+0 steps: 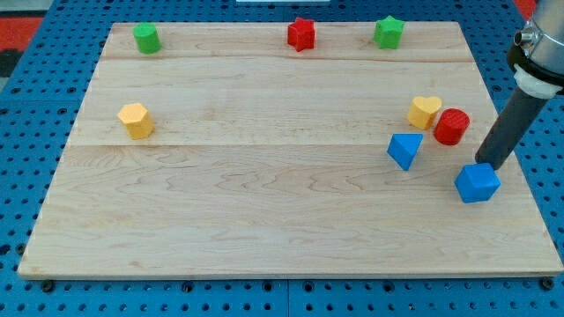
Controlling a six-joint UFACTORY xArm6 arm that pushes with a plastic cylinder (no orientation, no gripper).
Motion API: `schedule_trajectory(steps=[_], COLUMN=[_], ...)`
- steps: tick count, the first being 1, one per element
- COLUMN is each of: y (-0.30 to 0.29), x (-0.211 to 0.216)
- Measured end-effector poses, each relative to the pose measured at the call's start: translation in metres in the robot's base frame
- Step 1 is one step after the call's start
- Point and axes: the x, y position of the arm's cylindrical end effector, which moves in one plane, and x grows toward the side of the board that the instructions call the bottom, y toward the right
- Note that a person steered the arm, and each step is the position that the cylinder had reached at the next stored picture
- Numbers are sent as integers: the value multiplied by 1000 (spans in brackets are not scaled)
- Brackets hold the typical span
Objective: Point at the red circle
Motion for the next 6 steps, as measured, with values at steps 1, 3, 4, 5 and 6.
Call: schedule_trajectory(steps=[1, 3, 4, 5, 6], y=[-3, -7, -14, -39, -8], x=[12, 30, 31, 35, 29])
